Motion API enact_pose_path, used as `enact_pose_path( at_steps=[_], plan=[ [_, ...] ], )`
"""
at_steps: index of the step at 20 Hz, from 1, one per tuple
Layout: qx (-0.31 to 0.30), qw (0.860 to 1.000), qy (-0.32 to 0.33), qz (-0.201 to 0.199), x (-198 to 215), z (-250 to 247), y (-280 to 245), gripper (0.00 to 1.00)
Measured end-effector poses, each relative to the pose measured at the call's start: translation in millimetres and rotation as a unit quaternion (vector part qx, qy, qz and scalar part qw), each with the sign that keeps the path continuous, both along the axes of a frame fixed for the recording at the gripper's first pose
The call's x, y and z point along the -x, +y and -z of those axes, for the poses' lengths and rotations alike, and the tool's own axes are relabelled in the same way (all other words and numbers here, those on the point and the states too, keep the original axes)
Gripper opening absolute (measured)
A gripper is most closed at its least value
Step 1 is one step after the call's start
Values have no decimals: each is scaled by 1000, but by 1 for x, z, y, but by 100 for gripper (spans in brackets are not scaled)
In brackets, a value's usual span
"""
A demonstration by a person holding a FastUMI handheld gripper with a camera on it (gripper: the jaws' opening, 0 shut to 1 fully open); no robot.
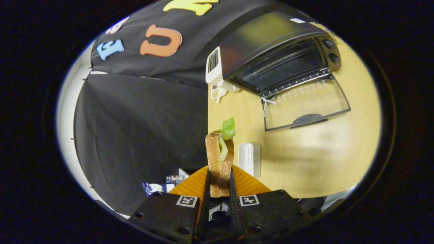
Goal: Open the toaster oven, put the food inside, and close the toaster oven door.
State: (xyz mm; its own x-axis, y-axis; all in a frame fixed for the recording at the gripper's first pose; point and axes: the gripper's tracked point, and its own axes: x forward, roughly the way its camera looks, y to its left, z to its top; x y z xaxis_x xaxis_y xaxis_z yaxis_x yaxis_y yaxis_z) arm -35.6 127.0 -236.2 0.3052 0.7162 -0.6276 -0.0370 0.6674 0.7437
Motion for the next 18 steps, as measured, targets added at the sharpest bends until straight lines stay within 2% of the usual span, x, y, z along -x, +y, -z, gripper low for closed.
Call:
enact_pose_path(
  at_steps=[4,8,12,15,18],
  plan=[
    [-28,993,-15,115,-35,9,-43,31],
    [-70,974,-26,216,-72,26,-78,31],
    [-100,956,-43,272,-115,45,-93,31],
    [-106,939,-93,314,-157,57,-105,31],
    [-101,930,-120,333,-191,79,-102,31]
  ],
)
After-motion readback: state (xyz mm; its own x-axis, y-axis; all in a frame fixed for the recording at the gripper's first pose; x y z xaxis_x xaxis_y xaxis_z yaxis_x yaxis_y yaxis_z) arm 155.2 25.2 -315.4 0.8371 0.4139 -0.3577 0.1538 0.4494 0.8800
